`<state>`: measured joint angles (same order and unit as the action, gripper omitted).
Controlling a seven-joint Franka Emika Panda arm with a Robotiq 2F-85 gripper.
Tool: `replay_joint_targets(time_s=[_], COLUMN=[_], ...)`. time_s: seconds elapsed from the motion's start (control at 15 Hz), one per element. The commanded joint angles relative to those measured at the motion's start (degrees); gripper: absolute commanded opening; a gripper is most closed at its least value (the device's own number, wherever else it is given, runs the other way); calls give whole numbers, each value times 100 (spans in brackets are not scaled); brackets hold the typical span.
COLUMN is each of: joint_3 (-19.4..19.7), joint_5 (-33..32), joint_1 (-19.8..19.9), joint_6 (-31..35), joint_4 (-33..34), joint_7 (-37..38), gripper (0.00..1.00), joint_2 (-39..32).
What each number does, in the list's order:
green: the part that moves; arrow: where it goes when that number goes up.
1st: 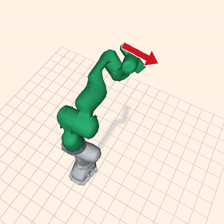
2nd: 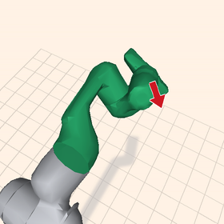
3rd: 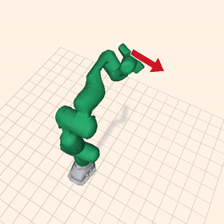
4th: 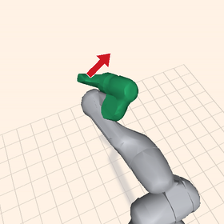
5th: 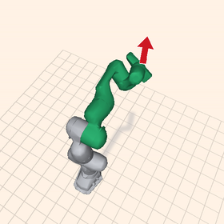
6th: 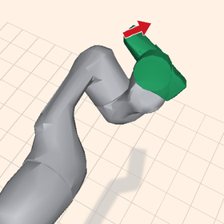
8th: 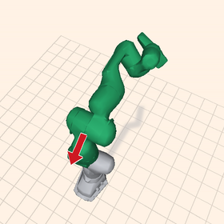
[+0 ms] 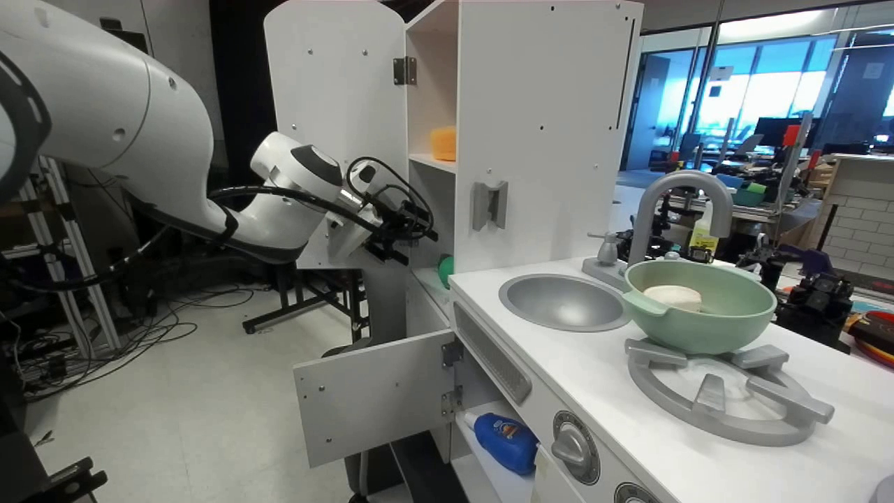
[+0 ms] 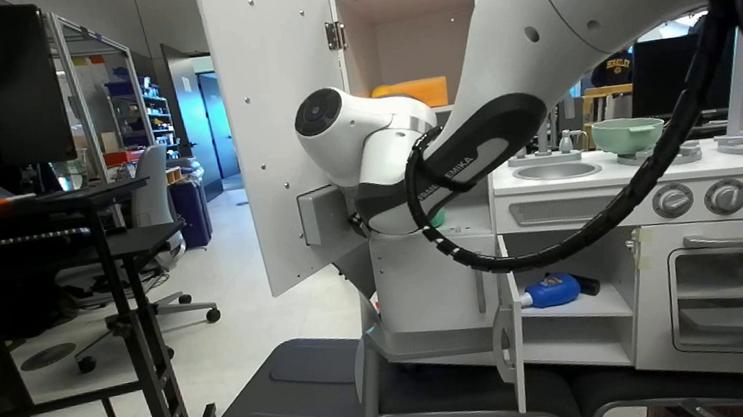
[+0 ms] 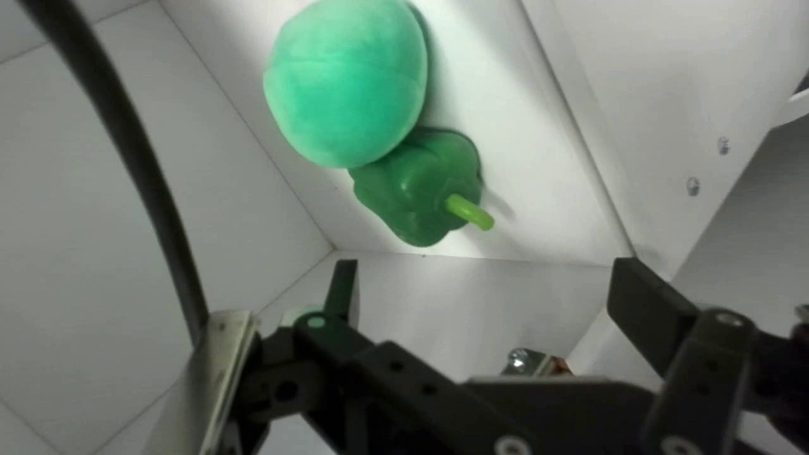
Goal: Pick up the green objects and put them in the cupboard.
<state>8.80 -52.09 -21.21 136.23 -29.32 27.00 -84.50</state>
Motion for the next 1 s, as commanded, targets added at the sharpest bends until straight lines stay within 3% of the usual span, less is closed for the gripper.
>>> replay_joint_targets(time_s=[0.0, 0.27, 0.47, 0.93], joint_3=[-811, -1668, -2267, -3045], joint_5=[657, 1289, 1732, 2327], joint_1=[208, 598, 869, 1269], joint_6=[-42, -347, -971, -3115], joint_4=[-247, -511, -724, -1480], joint_7=[-1495, -3221, -4314, -5702], gripper=[100, 100, 100, 100], joint_2=[439, 933, 1427, 2579])
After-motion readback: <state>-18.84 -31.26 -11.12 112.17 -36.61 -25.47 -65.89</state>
